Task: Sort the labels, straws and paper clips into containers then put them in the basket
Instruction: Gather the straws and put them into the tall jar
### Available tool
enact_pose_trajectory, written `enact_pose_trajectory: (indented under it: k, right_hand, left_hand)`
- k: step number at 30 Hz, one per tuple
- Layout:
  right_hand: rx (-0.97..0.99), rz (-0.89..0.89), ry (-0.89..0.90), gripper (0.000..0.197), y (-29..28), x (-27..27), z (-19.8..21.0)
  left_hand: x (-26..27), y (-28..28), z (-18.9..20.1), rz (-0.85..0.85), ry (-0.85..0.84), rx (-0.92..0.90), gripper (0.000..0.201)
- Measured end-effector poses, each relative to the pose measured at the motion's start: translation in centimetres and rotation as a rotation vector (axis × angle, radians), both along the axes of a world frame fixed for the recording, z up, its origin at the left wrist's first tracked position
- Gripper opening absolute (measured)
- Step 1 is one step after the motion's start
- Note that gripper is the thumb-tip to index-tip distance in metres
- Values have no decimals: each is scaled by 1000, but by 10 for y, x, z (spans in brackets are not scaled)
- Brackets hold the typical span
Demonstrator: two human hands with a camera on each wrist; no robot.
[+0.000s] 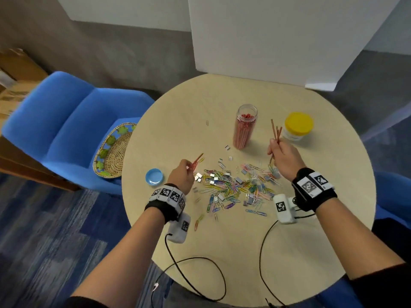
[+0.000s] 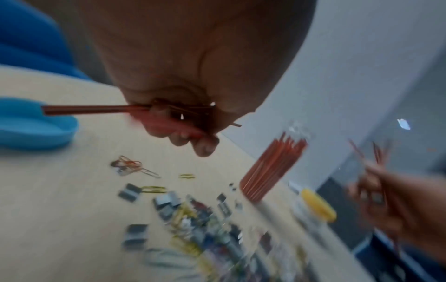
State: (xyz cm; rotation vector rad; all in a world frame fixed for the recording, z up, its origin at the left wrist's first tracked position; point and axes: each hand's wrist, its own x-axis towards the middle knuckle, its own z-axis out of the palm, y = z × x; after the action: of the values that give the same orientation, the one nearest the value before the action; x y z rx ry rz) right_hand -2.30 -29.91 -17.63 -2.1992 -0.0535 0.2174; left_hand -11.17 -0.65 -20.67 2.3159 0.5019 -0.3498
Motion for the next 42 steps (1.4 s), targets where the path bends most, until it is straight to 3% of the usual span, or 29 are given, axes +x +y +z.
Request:
enact_pose_trajectory:
  k: [3, 8, 11, 16, 20, 23, 27, 33, 35, 38, 42]
  right_hand:
    - [-89, 53, -30, 43, -4, 3, 4]
    - [114, 29, 100, 35, -8, 19, 16]
    - [7, 35, 45, 31, -9, 33, 31]
    - [54, -8, 63, 32, -10, 52, 36]
    - [101, -13, 71, 33, -13, 63, 24]
    - [110, -15, 96, 33, -15, 68, 16]
    - [175, -61, 153, 33, -15, 74, 10]
    - [398, -146, 234, 34, -12, 81, 13]
    - [418, -139, 213, 35, -12, 84, 13]
    - [402, -149, 132, 38, -10, 86, 13]
    - [233, -144, -6, 39, -11, 88, 16]
  left_hand:
    - [30, -2, 14, 115, -52, -268, 20]
    - [88, -26, 57, 324, -225, -760, 30]
    - [127, -42, 92, 336, -297, -1021, 35]
    - [183, -74, 124, 245, -471, -1135, 35]
    - [212, -94, 119, 226, -483, -1135, 29]
    - [211, -103, 105, 133, -462, -1035, 27]
    - [204, -105, 79, -16, -486, -751, 27]
    - [201, -87, 44, -316, -515, -173, 28]
    - [198, -82, 43, -409, -538, -187, 19]
    - [196, -77, 53, -371, -623, -251, 4]
    - [195, -72, 65, -305, -727, -255, 17]
